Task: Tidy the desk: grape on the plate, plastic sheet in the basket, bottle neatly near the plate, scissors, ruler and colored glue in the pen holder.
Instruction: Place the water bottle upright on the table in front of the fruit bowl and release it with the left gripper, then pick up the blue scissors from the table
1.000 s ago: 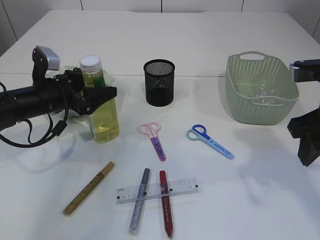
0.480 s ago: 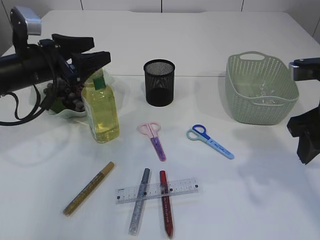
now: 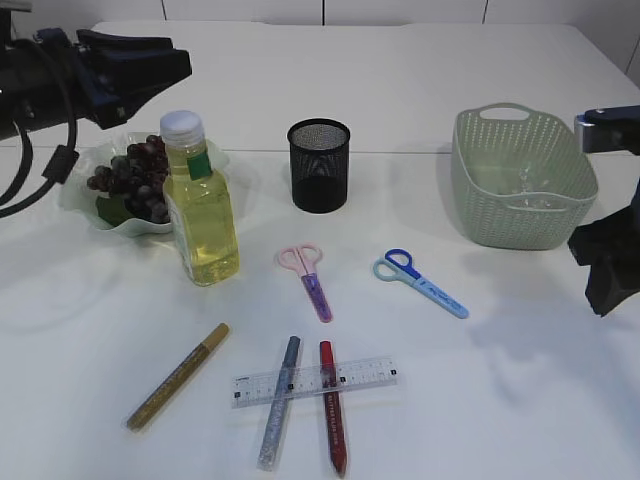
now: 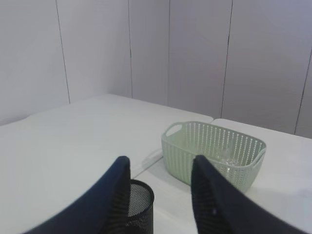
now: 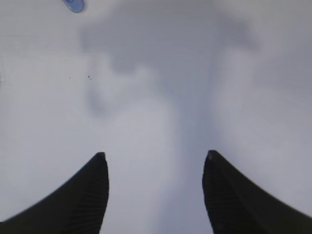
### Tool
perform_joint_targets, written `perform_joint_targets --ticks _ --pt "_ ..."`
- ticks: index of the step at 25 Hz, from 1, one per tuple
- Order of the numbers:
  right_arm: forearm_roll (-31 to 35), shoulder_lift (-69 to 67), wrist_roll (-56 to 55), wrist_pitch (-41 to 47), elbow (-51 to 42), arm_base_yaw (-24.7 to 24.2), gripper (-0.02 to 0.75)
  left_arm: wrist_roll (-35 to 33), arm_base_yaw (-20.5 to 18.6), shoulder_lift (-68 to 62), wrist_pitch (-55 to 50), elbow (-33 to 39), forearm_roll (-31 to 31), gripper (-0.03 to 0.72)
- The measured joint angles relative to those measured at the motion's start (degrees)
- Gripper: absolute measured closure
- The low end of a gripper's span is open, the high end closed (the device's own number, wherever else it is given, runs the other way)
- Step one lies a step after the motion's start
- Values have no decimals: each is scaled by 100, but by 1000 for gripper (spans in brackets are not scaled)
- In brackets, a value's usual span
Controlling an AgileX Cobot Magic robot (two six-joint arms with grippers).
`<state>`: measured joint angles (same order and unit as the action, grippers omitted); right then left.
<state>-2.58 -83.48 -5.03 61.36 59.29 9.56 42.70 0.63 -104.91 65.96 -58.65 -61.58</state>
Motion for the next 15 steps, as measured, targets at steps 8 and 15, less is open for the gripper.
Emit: perform_joint_targets --ticks 8,15 --pt "0 0 -1 0 0 0 262 894 -101 172 -847 0 -226 482" --pt "0 0 22 0 0 0 262 932 -142 186 -1127 0 -34 438"
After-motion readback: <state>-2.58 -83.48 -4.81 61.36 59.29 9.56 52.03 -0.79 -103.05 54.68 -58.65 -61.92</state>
